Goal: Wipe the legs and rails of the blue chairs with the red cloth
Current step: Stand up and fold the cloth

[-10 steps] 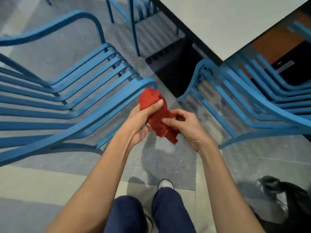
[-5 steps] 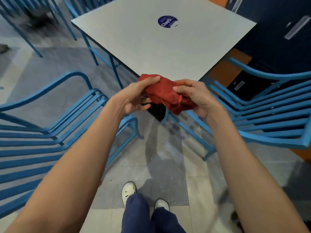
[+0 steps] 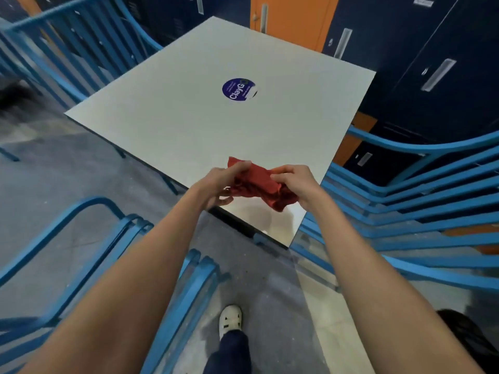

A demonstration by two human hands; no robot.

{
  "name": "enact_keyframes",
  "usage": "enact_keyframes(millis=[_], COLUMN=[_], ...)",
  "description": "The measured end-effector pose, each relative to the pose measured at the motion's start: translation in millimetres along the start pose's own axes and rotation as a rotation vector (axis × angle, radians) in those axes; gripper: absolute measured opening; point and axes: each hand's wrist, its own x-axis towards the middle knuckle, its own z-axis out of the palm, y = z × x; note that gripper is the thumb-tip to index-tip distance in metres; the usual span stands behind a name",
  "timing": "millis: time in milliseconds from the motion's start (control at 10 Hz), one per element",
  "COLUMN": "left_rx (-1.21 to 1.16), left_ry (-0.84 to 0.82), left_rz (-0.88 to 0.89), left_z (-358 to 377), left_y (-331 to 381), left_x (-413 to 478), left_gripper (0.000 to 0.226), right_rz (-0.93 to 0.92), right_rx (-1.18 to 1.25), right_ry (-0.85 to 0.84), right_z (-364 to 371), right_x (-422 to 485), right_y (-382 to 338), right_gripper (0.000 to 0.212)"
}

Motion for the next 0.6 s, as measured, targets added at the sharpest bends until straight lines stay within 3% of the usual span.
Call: enact_keyframes(millis=[100, 200, 300, 600], left_rx=[0.088, 0.158, 0.391, 0.999], left_ry=[-0.059, 0.008, 0.134, 0.216], left_rz=[-0.011, 0.052, 0.135, 0.168], left_z=[-7, -4, -1, 8], left_y=[4, -1, -9, 11], left_x=[34, 57, 78, 69], left_gripper=[0.036, 0.02, 0.033, 0.077], right_rz=[0.043, 0.033, 0.002, -0.033], right_rx=[-0.06, -0.137, -0.248, -0.517], right_ry=[0.096, 0.152, 0.181, 0.159], right_z=[10, 16, 22, 9], right_x=[27, 41, 45, 52], right_y=[8, 14, 20, 21], right_gripper=[0.015, 0.02, 0.026, 0.03])
